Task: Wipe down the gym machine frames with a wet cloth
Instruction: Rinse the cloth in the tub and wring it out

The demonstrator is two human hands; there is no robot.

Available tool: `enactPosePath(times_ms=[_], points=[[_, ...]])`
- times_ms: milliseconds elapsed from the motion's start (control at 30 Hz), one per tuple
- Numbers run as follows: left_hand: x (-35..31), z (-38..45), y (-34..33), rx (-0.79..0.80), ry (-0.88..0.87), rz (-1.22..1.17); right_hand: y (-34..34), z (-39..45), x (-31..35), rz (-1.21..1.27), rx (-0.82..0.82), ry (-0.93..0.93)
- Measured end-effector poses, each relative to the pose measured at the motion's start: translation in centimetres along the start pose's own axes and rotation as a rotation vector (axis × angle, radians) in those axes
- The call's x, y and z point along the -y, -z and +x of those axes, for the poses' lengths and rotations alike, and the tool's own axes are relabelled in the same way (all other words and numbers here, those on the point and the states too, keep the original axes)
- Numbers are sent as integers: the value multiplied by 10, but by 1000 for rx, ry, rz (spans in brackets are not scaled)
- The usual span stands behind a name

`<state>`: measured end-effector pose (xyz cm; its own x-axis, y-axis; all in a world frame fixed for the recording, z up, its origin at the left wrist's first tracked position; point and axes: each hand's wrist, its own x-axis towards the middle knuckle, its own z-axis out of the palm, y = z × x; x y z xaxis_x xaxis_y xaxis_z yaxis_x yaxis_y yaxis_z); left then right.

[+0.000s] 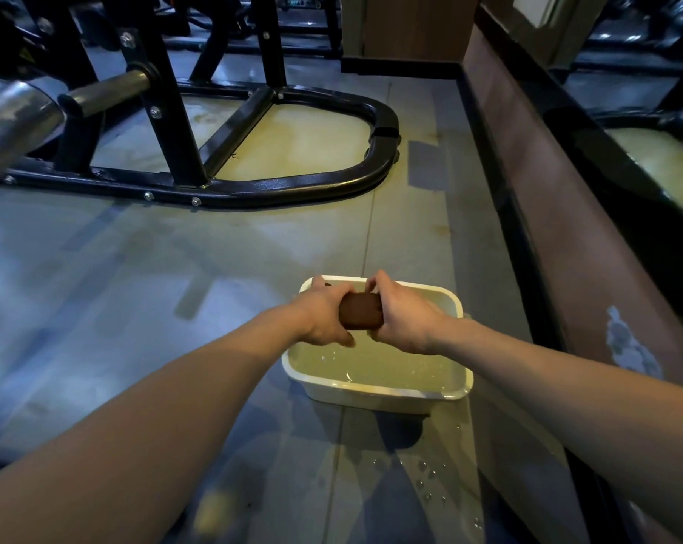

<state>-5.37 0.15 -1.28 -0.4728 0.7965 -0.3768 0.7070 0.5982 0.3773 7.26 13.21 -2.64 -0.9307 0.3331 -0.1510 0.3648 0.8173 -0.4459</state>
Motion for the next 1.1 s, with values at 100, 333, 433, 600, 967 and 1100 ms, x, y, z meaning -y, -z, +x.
enactPosePath(times_ms=[100, 333, 433, 600, 967, 1100], points=[[0, 1, -2, -84, -35, 194, -2, 0, -10, -208, 9, 62], [0, 8, -9, -124, -26, 107, -4, -2, -21, 152, -38, -79], [4, 5, -14, -114, -143, 42, 5, -4, -15, 388, 68, -170], [11, 4, -18, -168, -333, 349, 16, -5, -20, 553, 342, -308], [-8, 0, -1, 122, 146, -695, -14, -19, -16, -195, -120, 130], [-11, -9, 11, 368, 209, -928, -23, -16, -16, -149, -208, 131]])
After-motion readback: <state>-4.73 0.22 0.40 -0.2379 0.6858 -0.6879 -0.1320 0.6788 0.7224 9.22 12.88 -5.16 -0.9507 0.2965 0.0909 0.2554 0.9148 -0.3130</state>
